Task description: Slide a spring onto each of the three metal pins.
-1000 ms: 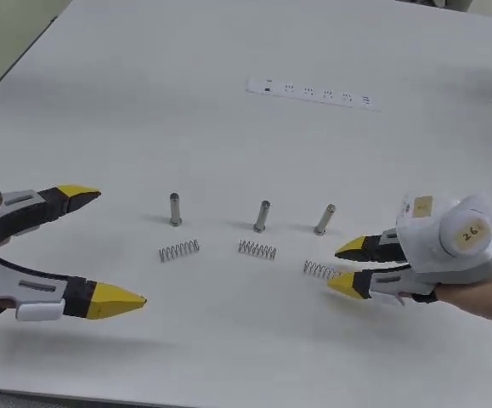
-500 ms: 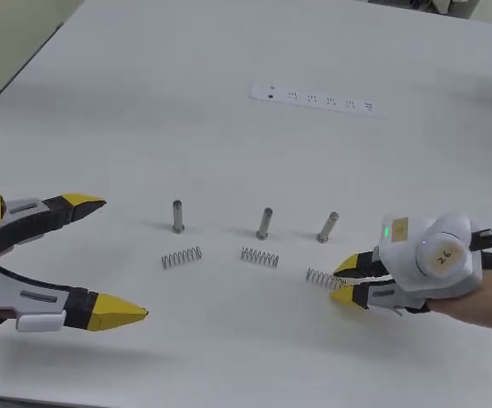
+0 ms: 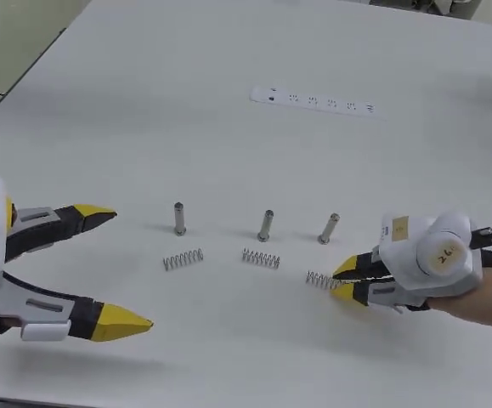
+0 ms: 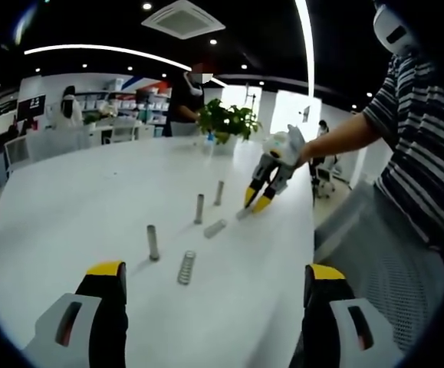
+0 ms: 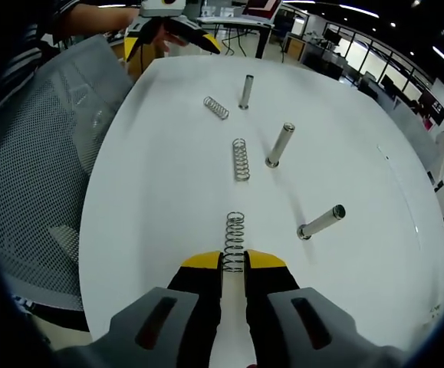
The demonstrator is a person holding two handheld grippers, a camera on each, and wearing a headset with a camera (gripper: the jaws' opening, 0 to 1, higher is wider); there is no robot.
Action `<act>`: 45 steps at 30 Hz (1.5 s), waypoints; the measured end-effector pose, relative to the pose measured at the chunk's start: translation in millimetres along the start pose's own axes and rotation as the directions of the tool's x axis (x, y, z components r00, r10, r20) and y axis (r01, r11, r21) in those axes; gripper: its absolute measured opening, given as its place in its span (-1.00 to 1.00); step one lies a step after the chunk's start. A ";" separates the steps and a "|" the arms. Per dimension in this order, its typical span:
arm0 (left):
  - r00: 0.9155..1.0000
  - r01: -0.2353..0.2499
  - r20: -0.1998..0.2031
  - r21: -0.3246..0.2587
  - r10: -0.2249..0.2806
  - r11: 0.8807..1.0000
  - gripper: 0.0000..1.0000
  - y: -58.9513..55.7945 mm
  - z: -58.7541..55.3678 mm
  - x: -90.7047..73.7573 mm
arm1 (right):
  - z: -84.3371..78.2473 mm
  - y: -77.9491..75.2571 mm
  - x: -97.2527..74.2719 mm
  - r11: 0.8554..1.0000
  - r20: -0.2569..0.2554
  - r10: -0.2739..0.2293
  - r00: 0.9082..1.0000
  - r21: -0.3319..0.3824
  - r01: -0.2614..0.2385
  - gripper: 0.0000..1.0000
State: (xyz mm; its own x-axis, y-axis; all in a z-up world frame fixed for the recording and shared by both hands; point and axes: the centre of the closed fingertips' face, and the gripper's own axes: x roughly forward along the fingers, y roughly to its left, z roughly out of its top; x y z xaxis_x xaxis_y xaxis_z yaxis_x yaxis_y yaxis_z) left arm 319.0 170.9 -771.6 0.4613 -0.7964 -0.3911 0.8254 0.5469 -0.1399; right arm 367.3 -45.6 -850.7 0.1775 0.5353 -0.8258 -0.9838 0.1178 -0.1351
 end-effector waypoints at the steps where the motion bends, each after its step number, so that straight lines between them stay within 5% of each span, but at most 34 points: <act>1: 1.000 0.007 -0.004 -0.002 -0.007 1.000 0.85 -1.6 -0.9 0.4 | 1.4 0.7 -1.4 1.000 0.001 0.001 1.000 0.000 -0.001 -0.84; 9: 0.998 0.063 -0.017 0.005 -0.063 0.998 0.76 -9.6 0.8 9.4 | 15.3 5.2 -12.7 1.000 0.035 -0.014 0.999 -0.026 0.015 -0.84; 15: 0.993 0.116 0.000 -0.013 -0.116 0.993 0.62 -13.0 8.2 19.4 | 38.4 11.7 -20.5 0.998 0.109 -0.005 0.994 -0.056 0.011 -0.84; 23: 0.981 0.196 0.001 0.011 -0.196 0.980 0.51 -27.6 17.5 41.5 | 71.7 23.6 -27.7 0.990 0.213 0.039 0.976 -0.141 -0.009 -0.84; 26: 0.973 0.227 0.039 0.016 -0.227 0.974 0.37 -32.3 26.6 52.0 | 83.0 27.5 -30.0 0.988 0.244 0.052 0.968 -0.154 -0.015 -0.84; 30: 0.967 0.249 0.037 0.045 -0.251 0.968 0.20 -37.5 29.0 65.9 | 91.7 29.8 -28.7 0.988 0.262 0.063 0.963 -0.152 -0.023 -0.84; 36: 0.948 0.313 0.032 0.084 -0.316 0.946 -0.01 -54.6 34.1 84.1 | 96.6 33.3 -26.0 0.986 0.263 0.077 0.962 -0.164 -0.034 -0.84; 45: 0.933 0.349 0.049 0.103 -0.355 0.931 -0.33 -61.3 41.2 98.6 | 107.2 38.1 -28.5 0.987 0.297 0.088 0.951 -0.154 -0.043 -0.84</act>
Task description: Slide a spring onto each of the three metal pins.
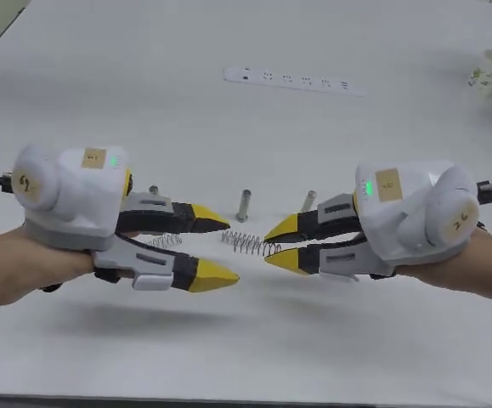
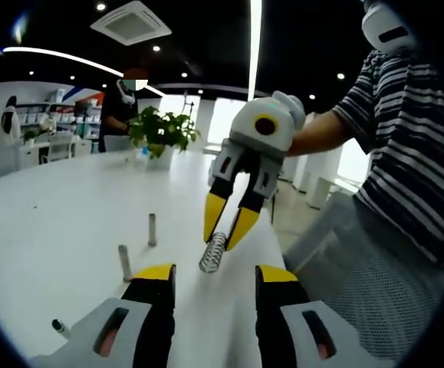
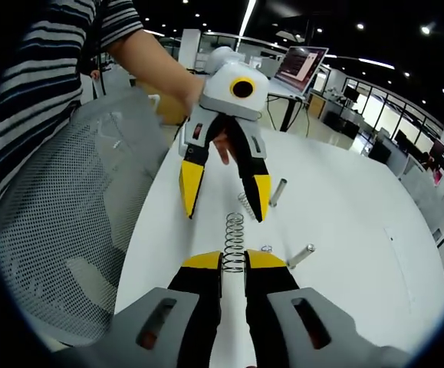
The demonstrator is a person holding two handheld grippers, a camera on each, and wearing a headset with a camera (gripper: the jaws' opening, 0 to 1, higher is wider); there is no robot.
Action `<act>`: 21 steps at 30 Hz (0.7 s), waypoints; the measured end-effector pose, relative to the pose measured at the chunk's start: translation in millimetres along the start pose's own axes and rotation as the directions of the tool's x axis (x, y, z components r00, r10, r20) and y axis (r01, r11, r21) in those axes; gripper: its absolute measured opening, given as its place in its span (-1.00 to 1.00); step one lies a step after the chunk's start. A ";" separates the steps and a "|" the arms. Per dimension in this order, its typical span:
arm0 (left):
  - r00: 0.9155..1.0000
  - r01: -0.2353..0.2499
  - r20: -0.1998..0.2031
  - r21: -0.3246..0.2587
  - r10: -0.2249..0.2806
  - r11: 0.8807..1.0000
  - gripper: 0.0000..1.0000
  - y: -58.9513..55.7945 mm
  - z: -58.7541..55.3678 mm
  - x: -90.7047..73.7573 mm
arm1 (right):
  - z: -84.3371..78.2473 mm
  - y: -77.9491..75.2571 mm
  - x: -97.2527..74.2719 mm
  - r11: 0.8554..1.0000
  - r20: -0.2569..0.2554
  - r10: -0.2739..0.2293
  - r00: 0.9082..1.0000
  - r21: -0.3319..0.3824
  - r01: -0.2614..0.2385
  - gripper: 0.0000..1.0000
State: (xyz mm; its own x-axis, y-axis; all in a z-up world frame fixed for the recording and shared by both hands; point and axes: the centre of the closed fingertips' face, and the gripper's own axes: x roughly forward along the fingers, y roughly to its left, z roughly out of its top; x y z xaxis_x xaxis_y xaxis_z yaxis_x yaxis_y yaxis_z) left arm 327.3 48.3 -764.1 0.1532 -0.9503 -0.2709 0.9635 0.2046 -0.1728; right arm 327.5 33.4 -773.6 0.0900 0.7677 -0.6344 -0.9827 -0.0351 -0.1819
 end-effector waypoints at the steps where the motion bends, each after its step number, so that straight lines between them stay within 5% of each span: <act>1: 1.000 0.000 0.007 -0.001 0.000 1.000 -0.36 0.6 1.6 0.5 | 1.1 0.1 -0.2 1.000 0.005 0.001 1.000 0.005 -0.001 -0.84; 21: 0.999 0.049 0.010 0.018 -0.050 0.999 -0.83 -4.4 2.8 16.5 | 4.6 2.0 -1.4 1.000 0.017 0.001 1.000 0.005 -0.001 -0.84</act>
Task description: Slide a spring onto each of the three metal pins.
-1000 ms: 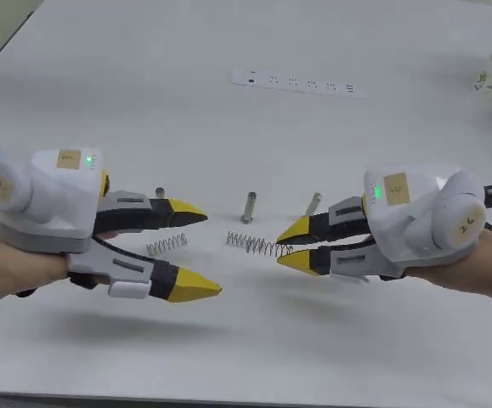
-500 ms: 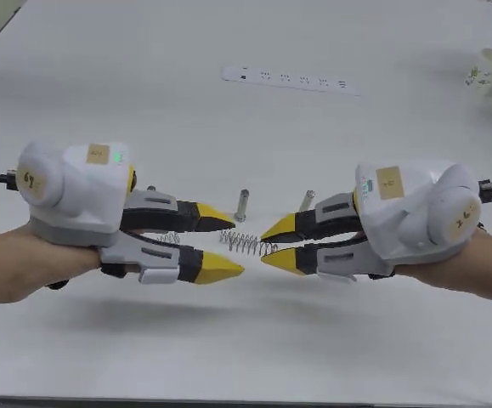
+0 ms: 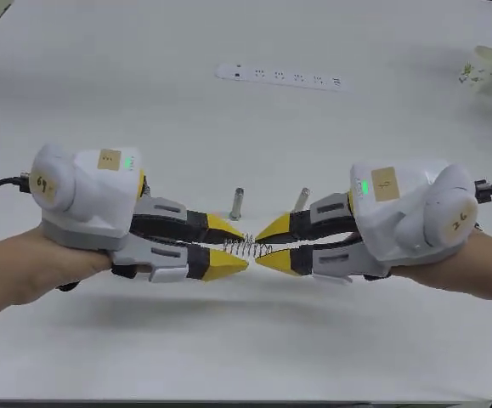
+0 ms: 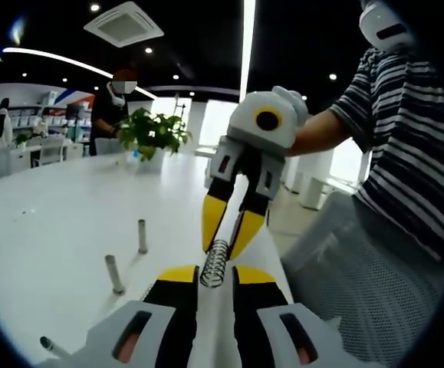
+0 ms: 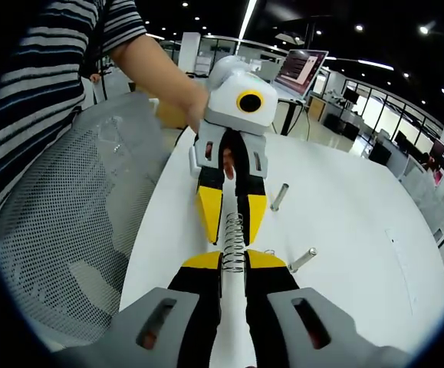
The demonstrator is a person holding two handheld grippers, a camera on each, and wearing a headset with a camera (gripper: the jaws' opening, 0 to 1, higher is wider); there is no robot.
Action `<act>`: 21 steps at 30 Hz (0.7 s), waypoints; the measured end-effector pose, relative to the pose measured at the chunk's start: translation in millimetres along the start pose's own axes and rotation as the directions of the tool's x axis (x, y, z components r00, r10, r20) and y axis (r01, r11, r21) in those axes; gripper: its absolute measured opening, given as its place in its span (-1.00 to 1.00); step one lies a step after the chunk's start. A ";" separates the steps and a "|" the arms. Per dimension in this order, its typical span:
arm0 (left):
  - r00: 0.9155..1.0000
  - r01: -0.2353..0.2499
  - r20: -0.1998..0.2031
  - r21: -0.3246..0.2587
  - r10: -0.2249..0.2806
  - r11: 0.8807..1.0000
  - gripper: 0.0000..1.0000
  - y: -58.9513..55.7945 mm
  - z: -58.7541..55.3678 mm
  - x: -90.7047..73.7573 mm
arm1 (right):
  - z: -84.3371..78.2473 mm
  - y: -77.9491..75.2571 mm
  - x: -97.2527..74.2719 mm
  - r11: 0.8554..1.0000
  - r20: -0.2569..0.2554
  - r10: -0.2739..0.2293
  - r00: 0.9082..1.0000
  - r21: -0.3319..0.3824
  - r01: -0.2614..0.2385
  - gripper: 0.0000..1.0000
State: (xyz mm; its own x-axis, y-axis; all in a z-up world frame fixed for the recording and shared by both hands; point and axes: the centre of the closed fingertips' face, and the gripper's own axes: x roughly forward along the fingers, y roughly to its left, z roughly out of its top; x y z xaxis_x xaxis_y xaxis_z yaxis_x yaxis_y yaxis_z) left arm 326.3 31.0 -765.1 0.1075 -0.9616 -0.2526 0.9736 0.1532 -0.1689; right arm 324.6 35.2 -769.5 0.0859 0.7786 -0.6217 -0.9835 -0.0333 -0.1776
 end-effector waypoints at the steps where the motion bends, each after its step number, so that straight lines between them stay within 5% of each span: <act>1: 1.000 0.000 -0.001 0.001 0.000 1.000 -0.84 0.2 -0.1 0.1 | 0.2 -0.3 -0.3 1.000 0.001 -0.001 1.000 0.002 0.001 -0.84; 21: 1.000 -0.002 0.022 0.006 0.001 1.000 -0.94 -1.6 5.4 -0.1 | 2.3 1.7 -2.1 1.000 -0.005 0.007 1.000 0.000 -0.007 -0.85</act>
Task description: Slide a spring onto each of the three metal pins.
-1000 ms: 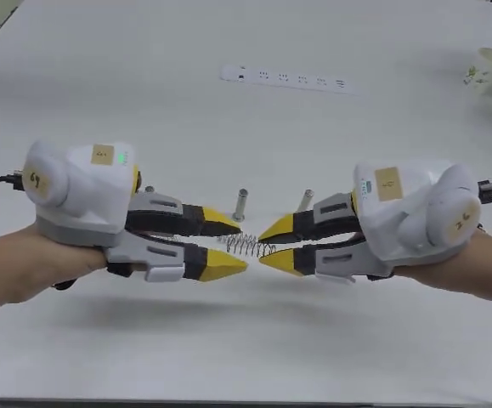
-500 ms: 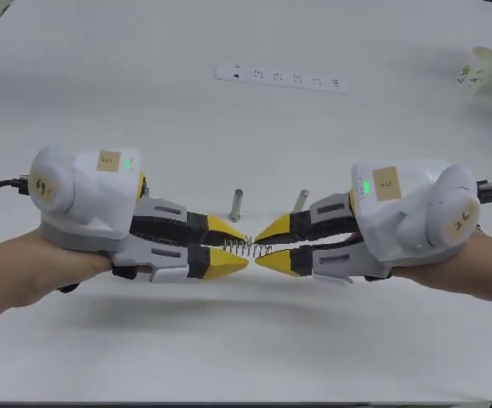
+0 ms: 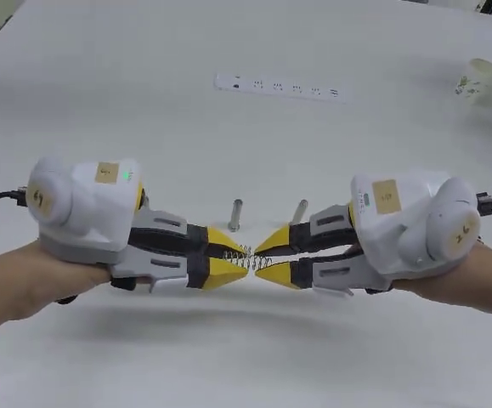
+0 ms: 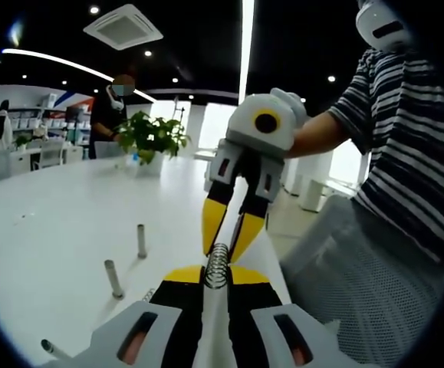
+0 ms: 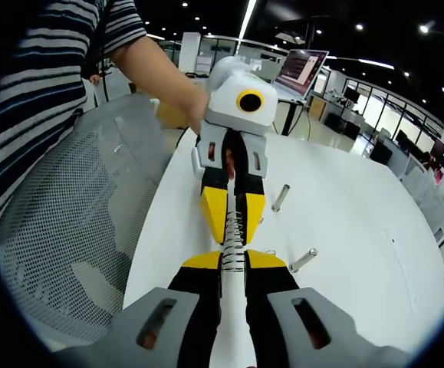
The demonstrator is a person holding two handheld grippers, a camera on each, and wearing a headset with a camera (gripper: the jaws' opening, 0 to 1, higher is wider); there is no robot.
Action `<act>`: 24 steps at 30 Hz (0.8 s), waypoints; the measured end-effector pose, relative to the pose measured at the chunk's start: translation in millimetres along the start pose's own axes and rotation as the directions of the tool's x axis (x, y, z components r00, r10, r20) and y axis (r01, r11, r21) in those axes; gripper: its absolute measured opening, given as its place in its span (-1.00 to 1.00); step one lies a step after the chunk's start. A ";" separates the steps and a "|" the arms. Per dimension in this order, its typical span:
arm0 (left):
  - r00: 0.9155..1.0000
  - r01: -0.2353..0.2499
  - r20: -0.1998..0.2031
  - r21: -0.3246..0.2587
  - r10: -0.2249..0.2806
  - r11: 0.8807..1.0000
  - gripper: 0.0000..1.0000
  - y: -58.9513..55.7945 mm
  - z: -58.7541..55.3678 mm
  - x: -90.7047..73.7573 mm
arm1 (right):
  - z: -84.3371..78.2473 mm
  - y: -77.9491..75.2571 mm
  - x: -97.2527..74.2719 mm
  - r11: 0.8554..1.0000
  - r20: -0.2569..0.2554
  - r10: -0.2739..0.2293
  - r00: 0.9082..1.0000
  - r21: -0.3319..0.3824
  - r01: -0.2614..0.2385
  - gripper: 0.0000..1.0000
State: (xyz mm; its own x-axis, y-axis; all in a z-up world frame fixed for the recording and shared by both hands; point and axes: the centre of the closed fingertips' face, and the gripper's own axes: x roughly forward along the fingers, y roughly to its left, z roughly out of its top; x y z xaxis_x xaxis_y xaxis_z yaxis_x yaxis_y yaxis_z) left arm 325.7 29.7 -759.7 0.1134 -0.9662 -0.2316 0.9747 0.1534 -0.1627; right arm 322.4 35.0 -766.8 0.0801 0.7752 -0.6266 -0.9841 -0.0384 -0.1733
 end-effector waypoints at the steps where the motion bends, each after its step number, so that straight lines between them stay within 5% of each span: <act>1: 1.000 0.001 0.000 0.000 -0.001 1.000 -0.95 -0.1 0.2 0.1 | 0.1 -0.1 -0.2 1.000 0.000 0.001 1.000 -0.002 -0.001 -0.85; 24: 0.999 0.038 -0.011 -0.014 -0.038 0.999 -0.95 -7.4 -2.0 2.2 | -6.2 7.2 -1.7 0.996 0.016 0.015 1.000 0.086 -0.016 -0.81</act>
State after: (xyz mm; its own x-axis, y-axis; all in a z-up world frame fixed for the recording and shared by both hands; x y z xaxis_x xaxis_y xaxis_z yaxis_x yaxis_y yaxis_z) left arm 318.3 26.9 -760.9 0.0740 -0.9689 -0.2360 0.9755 0.1195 -0.1848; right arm 316.1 29.5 -771.7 0.0631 0.7848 -0.6165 -0.9953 0.0038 -0.0970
